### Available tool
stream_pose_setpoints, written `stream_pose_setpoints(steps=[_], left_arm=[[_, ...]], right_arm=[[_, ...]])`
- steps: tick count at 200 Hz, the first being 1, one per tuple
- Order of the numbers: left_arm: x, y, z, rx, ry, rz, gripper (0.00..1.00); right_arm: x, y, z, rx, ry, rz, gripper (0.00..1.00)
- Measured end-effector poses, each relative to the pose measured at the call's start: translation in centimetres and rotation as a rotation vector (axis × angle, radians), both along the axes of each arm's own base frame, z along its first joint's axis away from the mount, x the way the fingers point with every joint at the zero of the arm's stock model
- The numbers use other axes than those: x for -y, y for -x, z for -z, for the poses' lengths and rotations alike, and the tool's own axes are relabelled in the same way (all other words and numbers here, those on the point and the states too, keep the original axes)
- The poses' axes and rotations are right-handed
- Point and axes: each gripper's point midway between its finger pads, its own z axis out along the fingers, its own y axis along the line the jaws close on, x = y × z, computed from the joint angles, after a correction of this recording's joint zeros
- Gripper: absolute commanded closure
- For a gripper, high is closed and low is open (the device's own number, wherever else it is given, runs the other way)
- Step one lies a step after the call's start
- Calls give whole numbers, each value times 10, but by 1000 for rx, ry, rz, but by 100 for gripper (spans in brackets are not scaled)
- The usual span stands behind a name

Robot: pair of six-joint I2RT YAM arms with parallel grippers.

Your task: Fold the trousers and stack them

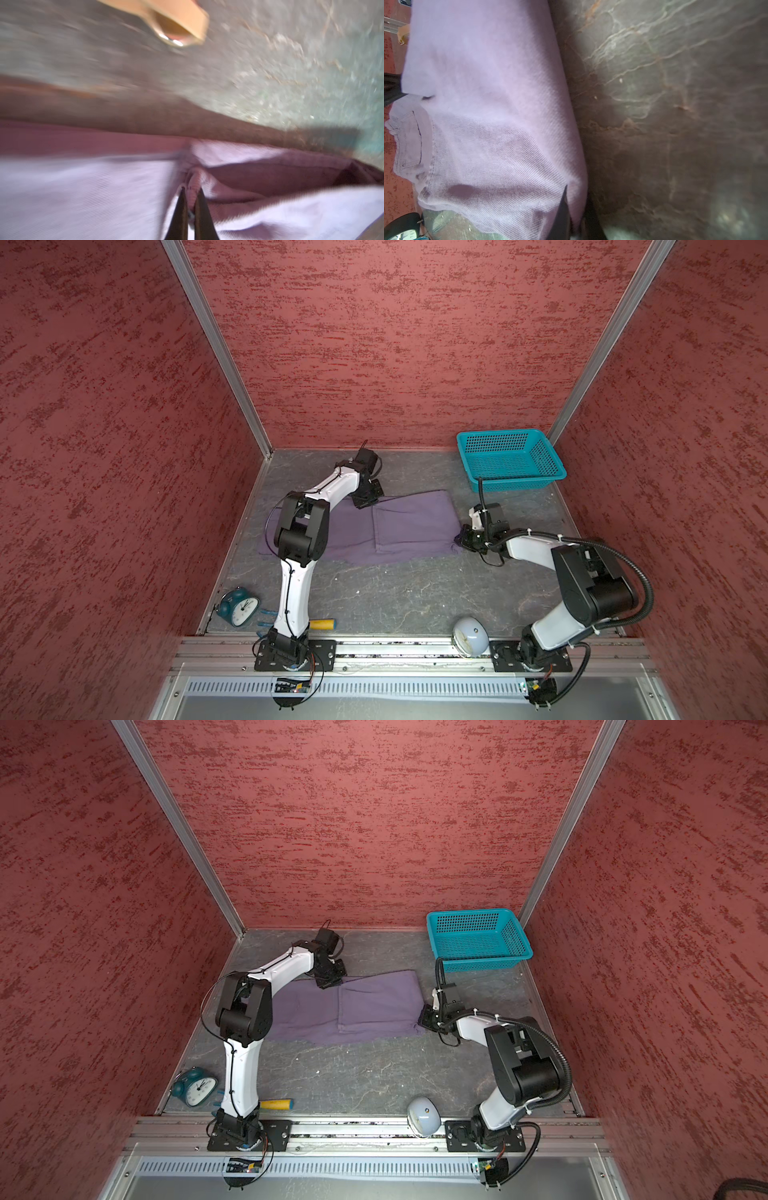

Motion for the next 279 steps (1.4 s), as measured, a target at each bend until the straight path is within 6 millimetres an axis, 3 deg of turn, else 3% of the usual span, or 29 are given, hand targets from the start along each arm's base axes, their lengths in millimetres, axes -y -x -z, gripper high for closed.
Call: stream_pose_setpoints(steps=[7, 12, 17, 25, 32, 43, 60, 81, 101, 115, 151, 171, 209, 218, 244, 279], left_arm=[[-9, 1, -5, 4, 3, -18, 99], [-16, 1, -8, 5, 5, -31, 91], [-22, 2, -12, 5, 8, -42, 77], [-30, 4, -17, 7, 18, -56, 42], [-37, 4, -20, 13, 17, -75, 26], [-50, 3, -24, 20, 16, -102, 17], [-65, 5, -23, 14, 11, -139, 15], [-71, 19, -17, -13, 3, -147, 22], [-59, 43, -18, -33, 1, -106, 35], [-42, 65, -25, -33, 9, -57, 40], [14, 116, -42, -19, 44, 109, 41], [34, 140, -31, -62, 47, 167, 44], [40, 165, 0, -163, 9, 187, 46], [41, 167, 5, -181, 0, 187, 52], [44, 169, 17, -211, -22, 182, 87], [44, 167, 15, -207, -49, 190, 100]], right_arm=[[1, 1, 0, 3, 1, 2, 93], [1, 1, 0, 5, 1, 2, 92], [1, 2, 0, 7, 0, 2, 89], [1, 2, -1, 12, -3, 3, 81], [1, 2, -1, 15, 1, 6, 75], [3, 5, 0, 14, 3, 10, 65], [4, 3, -4, 29, 1, 13, 56], [3, 3, -6, 36, -4, 13, 51], [3, 3, -8, 39, -4, 11, 46], [3, 3, -9, 43, -2, 8, 44], [3, 1, -11, 36, 2, 4, 43], [1, -3, -15, 40, -1, 3, 43], [1, -5, -18, 45, -3, 3, 43], [1, -4, -18, 42, -2, 3, 43], [2, -3, -25, 51, -2, 5, 42], [4, -3, -37, 81, -1, 11, 42]])
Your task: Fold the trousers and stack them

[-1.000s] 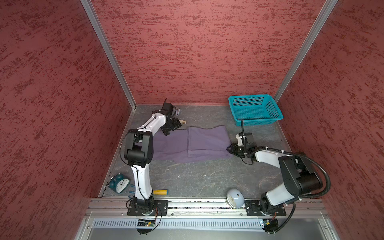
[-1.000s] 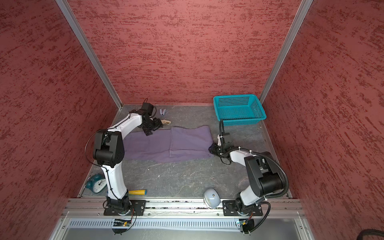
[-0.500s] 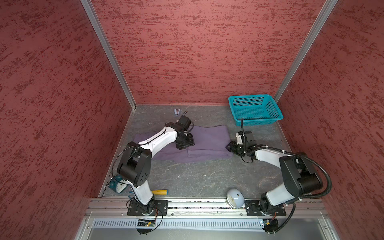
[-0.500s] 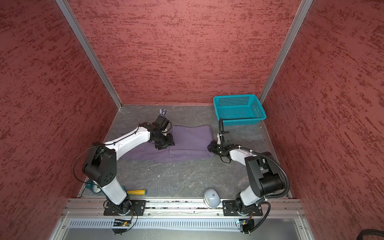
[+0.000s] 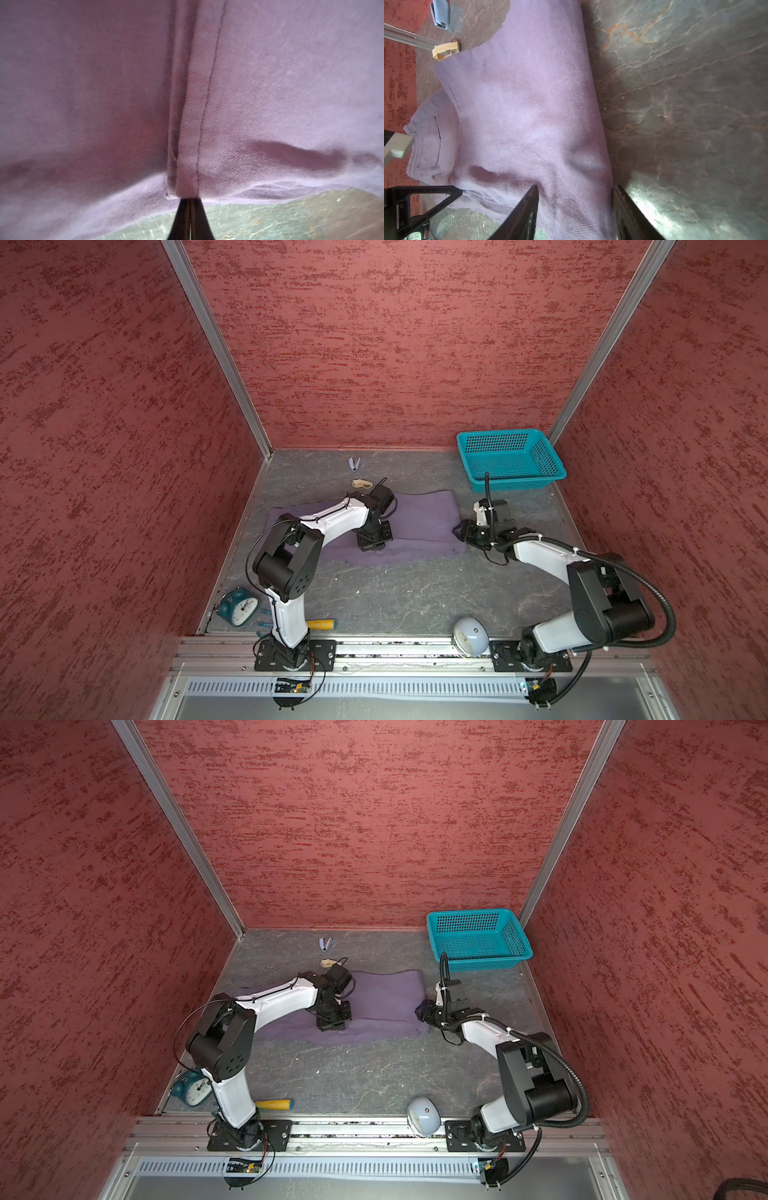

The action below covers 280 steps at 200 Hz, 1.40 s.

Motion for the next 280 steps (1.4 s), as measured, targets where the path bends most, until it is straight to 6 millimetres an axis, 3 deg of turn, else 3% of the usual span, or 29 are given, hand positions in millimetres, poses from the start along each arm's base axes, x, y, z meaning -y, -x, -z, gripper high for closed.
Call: stream_pose_setpoints(steps=[36, 93, 108, 118, 130, 143, 154, 183, 203, 219, 258, 280], left_arm=[[0, 0, -17, 26, 7, -2, 100], [8, 23, -66, 102, 84, 4, 100], [4, 33, -59, 78, 73, -2, 61], [1, 36, -49, 54, 54, -9, 43], [-2, 38, -37, 28, 32, -14, 33], [-3, 36, -28, 14, 17, -21, 30], [-2, 31, -23, 13, 8, -21, 32], [6, 6, -19, 41, 7, -21, 56], [7, -11, -15, 65, -2, -24, 61], [5, -20, -8, 67, -29, -24, 71], [-2, -22, 9, 50, -90, -7, 100], [-3, -22, 8, 53, -96, 3, 100]], right_arm=[[2, 1, 1, -3, 13, 4, 41], [2, 1, 1, 0, 18, -3, 40], [2, 1, 1, 0, 18, -3, 40], [2, 1, 1, 0, 18, -3, 40], [2, 1, 1, 0, 18, -3, 39], [2, 1, 1, 1, 19, -4, 39], [2, 1, 1, 1, 19, -4, 39], [3, 3, 3, -4, 20, -3, 39], [3, 5, 6, -11, 23, -3, 39], [4, 6, 7, -16, 25, -2, 39], [5, 7, 8, -17, 30, -1, 39], [5, 7, 8, -17, 31, -2, 39]])
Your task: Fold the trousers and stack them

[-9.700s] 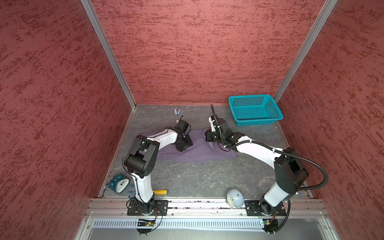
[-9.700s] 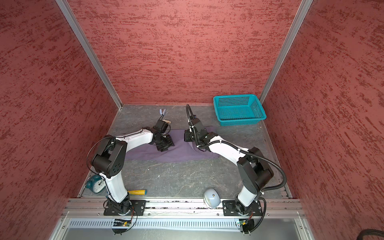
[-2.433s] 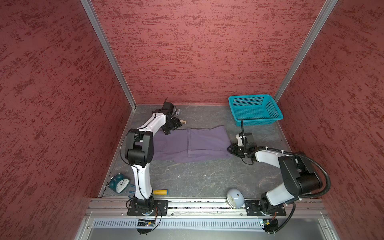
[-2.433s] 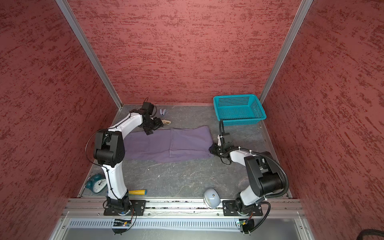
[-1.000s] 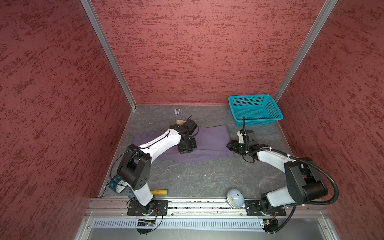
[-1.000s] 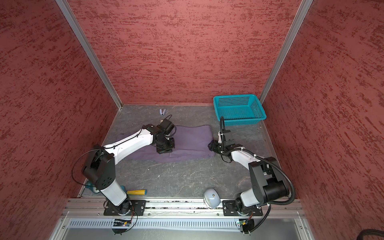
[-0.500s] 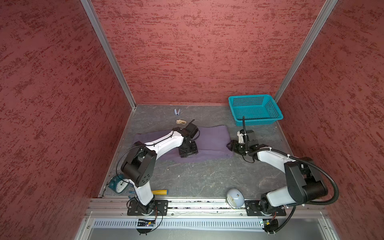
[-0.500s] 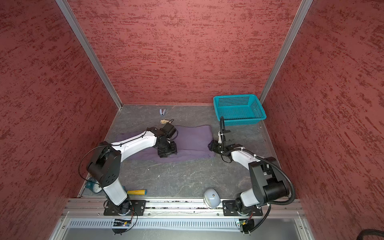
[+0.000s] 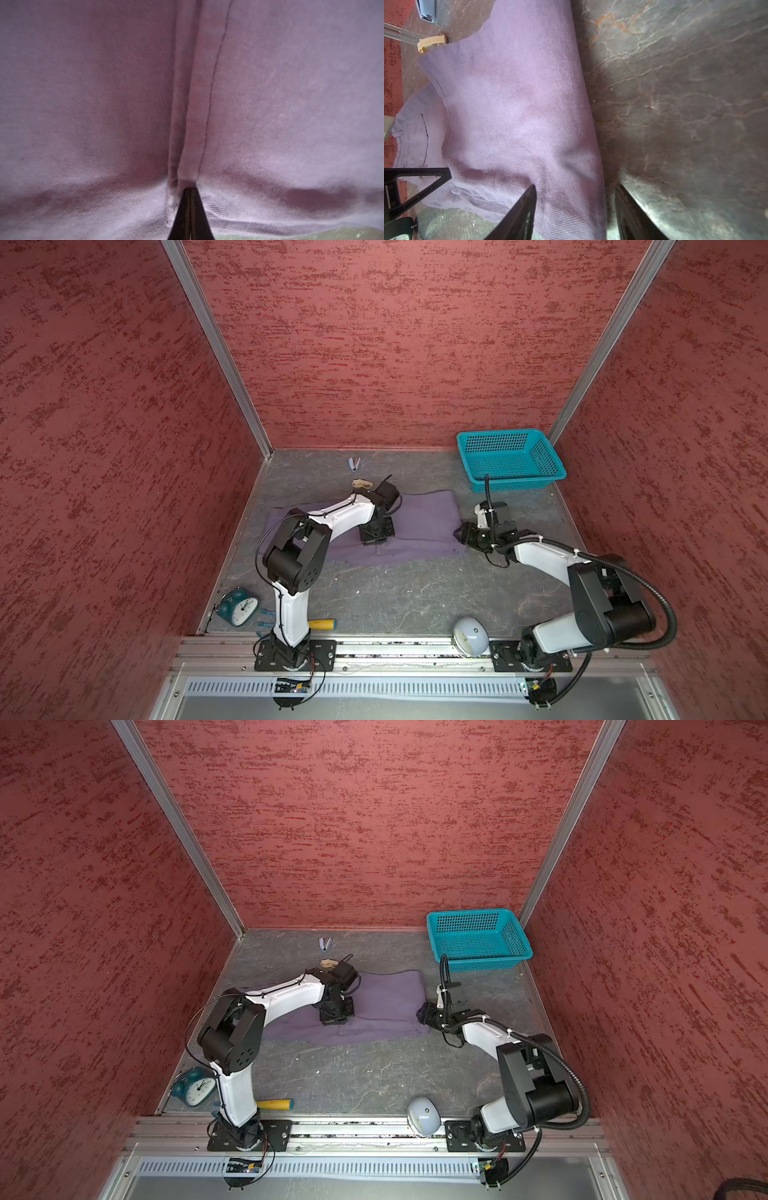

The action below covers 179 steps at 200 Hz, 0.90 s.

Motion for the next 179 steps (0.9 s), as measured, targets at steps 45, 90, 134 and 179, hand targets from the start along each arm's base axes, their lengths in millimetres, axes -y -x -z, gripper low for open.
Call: stream_pose_setpoints(steps=[45, 90, 134, 179], left_arm=[[-2, 3, -20, 25, 15, 1, 100], [-4, 7, -56, 90, 42, 8, 92], [-8, 13, -35, 42, 10, 15, 50], [-7, 10, -5, -8, -28, 19, 79]], right_arm=[[0, 0, 1, -3, 0, 0, 39], [0, -1, 1, 0, 0, 1, 39], [0, -1, 1, 1, -1, 1, 39], [1, 2, 4, -8, 2, 1, 39]])
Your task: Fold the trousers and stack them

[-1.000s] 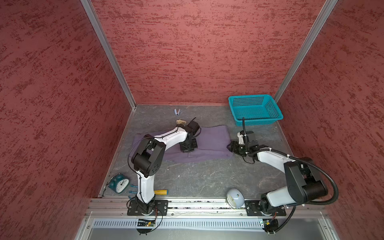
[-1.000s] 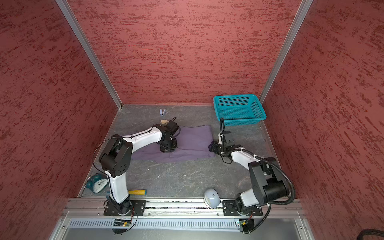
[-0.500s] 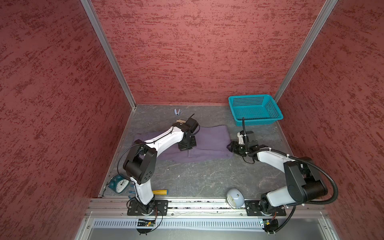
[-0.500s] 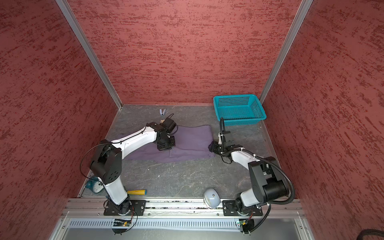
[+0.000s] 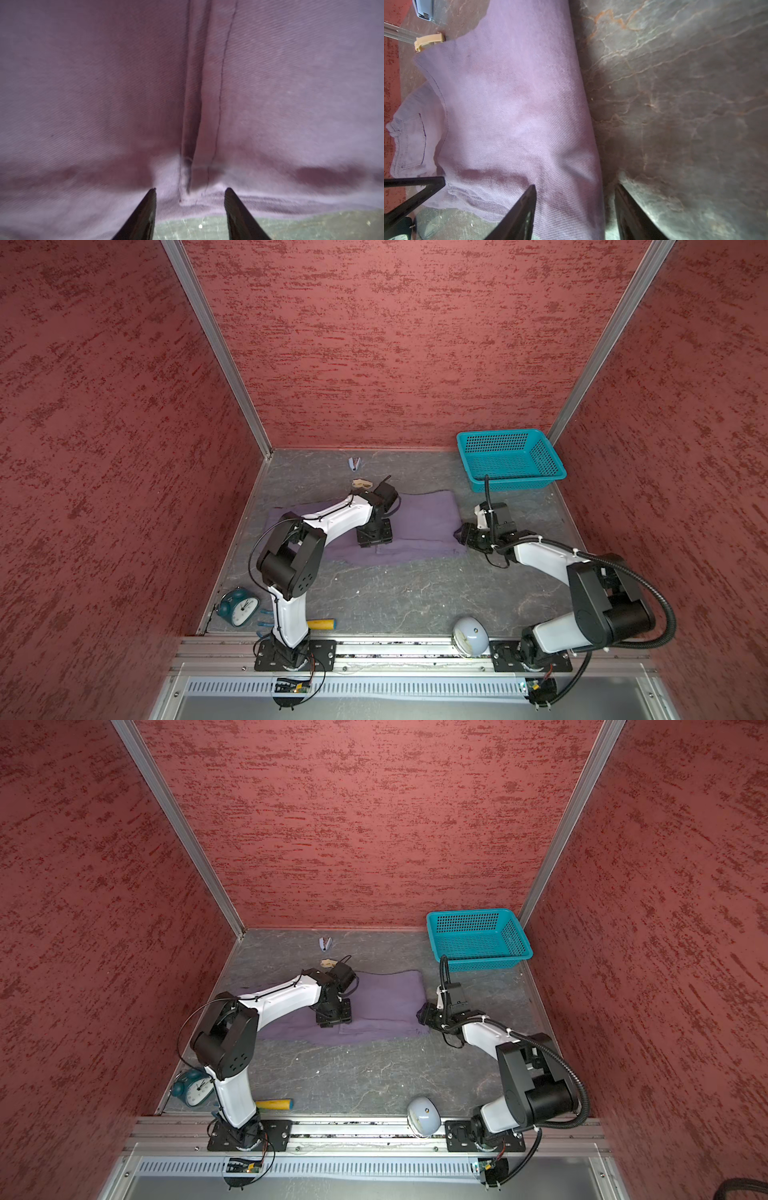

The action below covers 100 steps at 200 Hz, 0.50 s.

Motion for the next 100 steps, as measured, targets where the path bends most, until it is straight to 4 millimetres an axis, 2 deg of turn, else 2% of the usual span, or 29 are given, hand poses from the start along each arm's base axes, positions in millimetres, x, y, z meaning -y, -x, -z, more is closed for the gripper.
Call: stream_pose_setpoints(steps=[12, 27, 73, 100], left_arm=[[2, -3, 5, -4, -4, 13, 91], [3, -5, 8, -6, -5, 11, 100], [6, -7, -2, 4, 6, 18, 100], [4, 0, -25, 18, 30, 19, 100]], right_arm=[[0, 1, 1, -3, 1, 0, 39], [0, 2, 2, -5, 1, 0, 39], [1, 2, 5, -14, 3, 0, 39], [1, 3, 11, -29, 6, 0, 39]])
